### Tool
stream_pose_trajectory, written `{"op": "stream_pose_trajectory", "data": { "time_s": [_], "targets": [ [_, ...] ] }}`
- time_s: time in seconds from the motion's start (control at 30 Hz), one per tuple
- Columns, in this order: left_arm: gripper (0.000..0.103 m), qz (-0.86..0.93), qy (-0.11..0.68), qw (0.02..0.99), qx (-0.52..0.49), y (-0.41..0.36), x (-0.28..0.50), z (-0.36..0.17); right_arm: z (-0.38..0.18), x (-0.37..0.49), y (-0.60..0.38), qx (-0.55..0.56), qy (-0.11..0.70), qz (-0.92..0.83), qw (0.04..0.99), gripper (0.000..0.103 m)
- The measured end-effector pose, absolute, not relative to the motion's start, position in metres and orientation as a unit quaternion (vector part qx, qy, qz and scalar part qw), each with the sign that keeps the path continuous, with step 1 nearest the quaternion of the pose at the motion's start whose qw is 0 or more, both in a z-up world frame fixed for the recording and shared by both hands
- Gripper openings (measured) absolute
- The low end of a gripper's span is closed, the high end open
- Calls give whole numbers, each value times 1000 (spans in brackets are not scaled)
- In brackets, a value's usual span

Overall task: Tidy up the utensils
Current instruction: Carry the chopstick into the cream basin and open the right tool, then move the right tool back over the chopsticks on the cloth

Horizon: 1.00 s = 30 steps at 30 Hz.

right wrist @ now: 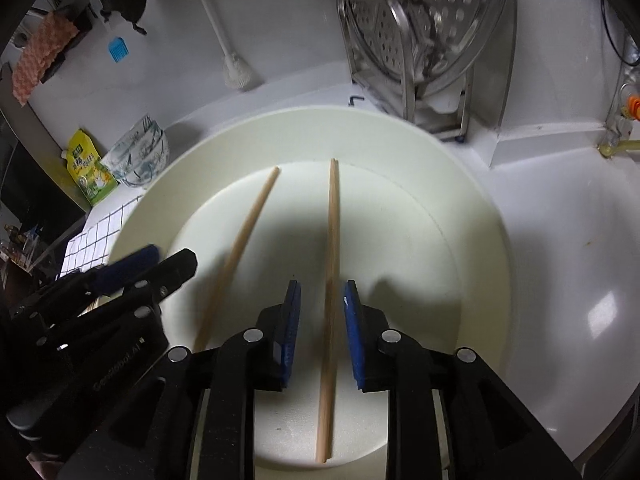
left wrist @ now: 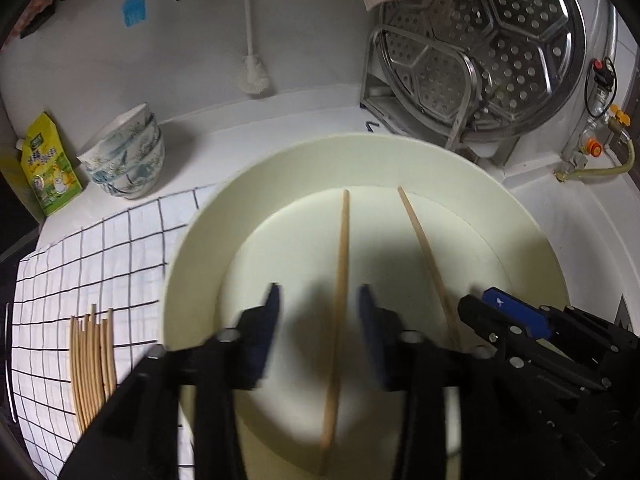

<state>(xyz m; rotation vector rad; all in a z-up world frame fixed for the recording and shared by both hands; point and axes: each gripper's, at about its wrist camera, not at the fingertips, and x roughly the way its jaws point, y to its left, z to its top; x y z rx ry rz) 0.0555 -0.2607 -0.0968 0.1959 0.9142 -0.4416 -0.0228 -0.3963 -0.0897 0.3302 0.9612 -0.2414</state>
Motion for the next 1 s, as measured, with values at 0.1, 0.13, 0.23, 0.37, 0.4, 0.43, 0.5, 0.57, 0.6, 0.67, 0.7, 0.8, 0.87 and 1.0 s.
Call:
{"op": "stream_pose_trajectory", "data": {
  "time_s": [0.1, 0.13, 0.23, 0.37, 0.4, 0.43, 0.5, 0.57, 0.6, 0.67, 0.7, 0.8, 0.87, 1.0],
  "targets": [
    [57, -210, 420, 878, 87, -254, 53, -84, -83, -25, -395, 155, 453, -117, 870, 22],
    [57, -209, 418, 880, 88, -253, 53, -82, -81, -27, -394, 155, 452, -118, 870, 22],
    [57, -208, 411, 883, 88, -248, 51, -74, -77, -31, -390, 156, 451, -117, 871, 22],
    [60, -204, 407, 886, 83, -233, 47, -63, -69, -37, -381, 153, 448, -120, 872, 28],
    [61, -202, 406, 887, 82, -230, 46, -61, -67, -38, -380, 153, 448, -121, 873, 30],
    [63, -202, 405, 888, 81, -228, 46, -59, -65, -41, -378, 155, 447, -122, 873, 30],
    [64, -201, 403, 889, 77, -218, 44, -54, -60, -44, -373, 155, 445, -123, 873, 31],
    [64, -202, 403, 889, 75, -211, 42, -51, -55, -47, -365, 150, 443, -125, 875, 32],
    [64, -202, 403, 889, 75, -206, 40, -50, -52, -48, -361, 149, 443, -126, 875, 34],
    [71, -200, 403, 890, 79, -196, 38, -47, -47, -51, -353, 150, 439, -126, 877, 37],
    [72, -198, 401, 891, 80, -189, 37, -45, -45, -52, -349, 150, 437, -126, 878, 38],
    [73, -193, 396, 894, 79, -171, 35, -38, -37, -54, -335, 147, 431, -124, 882, 41],
    [75, -188, 393, 897, 80, -155, 35, -32, -33, -55, -326, 146, 427, -122, 884, 43],
    [81, -174, 383, 904, 79, -120, 35, -25, -24, -56, -303, 140, 420, -112, 890, 48]
  ]
}}
